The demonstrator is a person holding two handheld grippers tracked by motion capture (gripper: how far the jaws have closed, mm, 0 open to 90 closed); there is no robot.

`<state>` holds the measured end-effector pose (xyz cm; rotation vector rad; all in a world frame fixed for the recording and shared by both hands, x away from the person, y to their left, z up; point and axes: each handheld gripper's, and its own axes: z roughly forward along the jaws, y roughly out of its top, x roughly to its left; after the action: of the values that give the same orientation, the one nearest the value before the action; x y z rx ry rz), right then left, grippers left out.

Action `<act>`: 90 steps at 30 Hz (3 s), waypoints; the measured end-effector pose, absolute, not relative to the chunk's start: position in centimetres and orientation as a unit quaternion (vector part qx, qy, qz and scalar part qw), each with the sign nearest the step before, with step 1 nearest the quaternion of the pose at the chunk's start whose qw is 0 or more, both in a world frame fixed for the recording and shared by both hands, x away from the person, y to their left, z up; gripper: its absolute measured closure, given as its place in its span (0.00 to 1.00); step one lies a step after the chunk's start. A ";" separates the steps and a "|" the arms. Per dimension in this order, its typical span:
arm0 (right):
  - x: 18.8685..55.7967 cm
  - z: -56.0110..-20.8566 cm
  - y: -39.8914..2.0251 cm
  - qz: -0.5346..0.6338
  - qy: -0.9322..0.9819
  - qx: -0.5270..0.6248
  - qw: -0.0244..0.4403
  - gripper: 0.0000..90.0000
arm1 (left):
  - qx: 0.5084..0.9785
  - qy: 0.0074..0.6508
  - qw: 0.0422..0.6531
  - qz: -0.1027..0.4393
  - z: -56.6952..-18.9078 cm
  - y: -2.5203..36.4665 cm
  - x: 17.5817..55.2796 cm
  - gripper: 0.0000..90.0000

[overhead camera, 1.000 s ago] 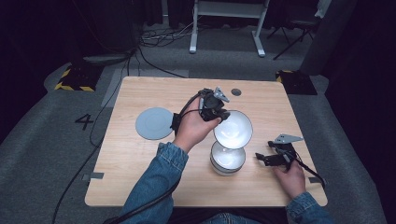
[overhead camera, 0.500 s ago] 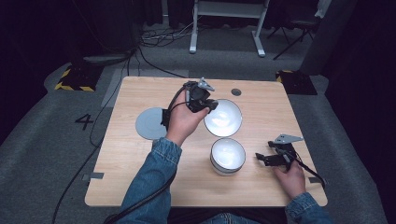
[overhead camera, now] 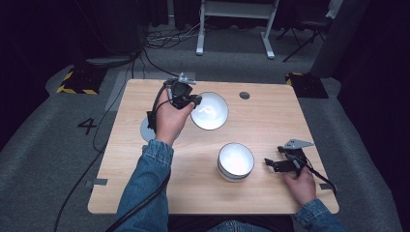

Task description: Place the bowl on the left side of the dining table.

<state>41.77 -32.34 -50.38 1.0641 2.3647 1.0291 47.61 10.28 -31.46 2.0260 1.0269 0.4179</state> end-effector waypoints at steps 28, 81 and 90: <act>41.8 -50.4 -32.3 0.362 0.835 0.375 0.177 0.17 | 0.746 0.523 0.353 0.215 -31.8 18.0 50.2 0.89; 41.7 -50.4 -32.2 0.362 0.833 0.378 0.178 0.17 | 0.698 0.649 0.282 0.111 -42.5 24.8 54.1 0.89; 41.7 -50.4 -32.2 0.362 0.833 0.378 0.178 0.17 | 0.709 0.648 0.267 0.080 -43.2 23.8 54.5 0.89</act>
<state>41.73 -32.23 -50.38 1.0697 2.3578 1.0246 54.46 23.77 -43.16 1.9139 1.7476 0.2171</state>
